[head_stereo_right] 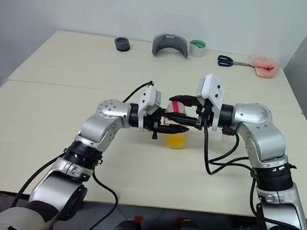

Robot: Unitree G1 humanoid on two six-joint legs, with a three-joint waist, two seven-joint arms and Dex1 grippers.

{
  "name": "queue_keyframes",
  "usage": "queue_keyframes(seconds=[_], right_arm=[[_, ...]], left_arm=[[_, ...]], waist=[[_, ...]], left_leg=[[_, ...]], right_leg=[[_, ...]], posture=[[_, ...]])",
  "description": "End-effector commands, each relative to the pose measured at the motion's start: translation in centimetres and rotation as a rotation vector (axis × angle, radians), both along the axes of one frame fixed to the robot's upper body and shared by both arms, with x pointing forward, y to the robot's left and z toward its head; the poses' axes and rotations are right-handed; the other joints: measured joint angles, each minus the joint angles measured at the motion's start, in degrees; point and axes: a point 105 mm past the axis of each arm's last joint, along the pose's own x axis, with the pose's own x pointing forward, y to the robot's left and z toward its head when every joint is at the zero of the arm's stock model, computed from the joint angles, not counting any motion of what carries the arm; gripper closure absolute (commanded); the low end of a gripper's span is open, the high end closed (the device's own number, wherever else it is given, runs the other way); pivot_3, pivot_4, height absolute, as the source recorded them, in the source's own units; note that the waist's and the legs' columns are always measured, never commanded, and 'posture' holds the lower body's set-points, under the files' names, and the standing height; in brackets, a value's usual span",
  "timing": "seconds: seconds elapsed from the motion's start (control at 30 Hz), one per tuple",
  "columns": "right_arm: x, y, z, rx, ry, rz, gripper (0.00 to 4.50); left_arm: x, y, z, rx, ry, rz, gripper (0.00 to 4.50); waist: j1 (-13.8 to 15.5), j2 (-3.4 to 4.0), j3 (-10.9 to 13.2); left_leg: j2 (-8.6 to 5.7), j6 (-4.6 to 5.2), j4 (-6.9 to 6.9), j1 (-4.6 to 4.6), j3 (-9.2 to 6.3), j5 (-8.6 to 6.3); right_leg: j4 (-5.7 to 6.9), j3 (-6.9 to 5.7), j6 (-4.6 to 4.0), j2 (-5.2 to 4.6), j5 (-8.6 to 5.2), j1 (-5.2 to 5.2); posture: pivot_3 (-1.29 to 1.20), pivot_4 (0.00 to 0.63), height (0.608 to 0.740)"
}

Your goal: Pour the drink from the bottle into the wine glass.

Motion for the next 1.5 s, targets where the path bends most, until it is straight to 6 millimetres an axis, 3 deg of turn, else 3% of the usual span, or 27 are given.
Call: queue_keyframes(seconds=[0.03,0.1,0.27,0.43,0.7,1.0,1.5], right_arm=[[-0.9,-0.3,0.6,0.019,-0.038,-0.004,1.27],[-1.4,-0.9,0.9,0.032,-0.031,-0.026,0.64],[-2.1,-2.5,1.6,0.108,-0.059,-0.155,0.62],[-4.0,-1.5,1.6,0.169,-0.099,-0.224,0.62],[-3.3,-0.1,1.7,0.23,-0.171,-0.363,0.62],[-1.9,-1.6,1.3,0.187,-0.202,-0.459,0.62],[-1.9,-3.4,1.5,0.19,-0.189,-0.511,0.62]], left_arm=[[-0.2,-0.4,2.8,-0.061,-0.079,-0.006,2.78],[-0.2,-0.3,2.7,-0.061,-0.077,-0.006,2.78],[-0.3,-0.5,2.6,-0.065,-0.07,-0.009,2.78],[-0.2,-0.6,2.6,-0.068,-0.068,-0.008,2.78],[-0.1,-0.5,2.5,-0.063,-0.063,-0.008,2.78],[-0.2,-0.5,2.4,-0.065,-0.061,-0.006,2.78],[-0.2,-0.5,2.3,-0.059,-0.059,-0.009,2.78]], waist=[[0.21,0.0,0.0],[0.42,0.0,0.0],[0.53,0.0,0.0],[0.31,0.0,0.0],[0.46,0.0,0.0],[0.42,0.0,0.0],[0.42,0.0,0.0]], left_leg=[[-0.02,0.0,0.01,-0.02,-0.01,0.0],[-0.04,-0.01,0.02,-0.04,-0.01,0.0],[-0.07,-0.01,0.02,-0.07,-0.01,0.0],[-0.04,-0.01,0.01,-0.05,0.01,0.0],[-0.03,-0.02,0.01,-0.04,-0.01,0.01],[-0.04,-0.01,0.0,-0.05,0.01,0.01],[-0.04,-0.01,0.01,-0.05,0.01,0.0]], right_leg=[[0.0,-0.01,0.0,-0.03,0.0,0.0],[-0.01,-0.01,0.0,-0.05,0.0,-0.01],[-0.02,-0.01,0.0,-0.11,0.0,-0.02],[0.01,0.01,0.01,-0.07,0.0,-0.03],[0.01,0.01,0.01,0.0,0.0,-0.03],[0.0,0.02,0.01,-0.02,0.0,-0.04],[0.01,0.02,0.01,-0.02,0.0,-0.03]], posture=[[0.0,0.15,0.74],[0.0,0.15,0.74],[0.0,0.15,0.74],[0.0,0.15,0.74],[0.0,0.15,0.74],[0.0,0.15,0.74],[0.0,0.15,0.74]])
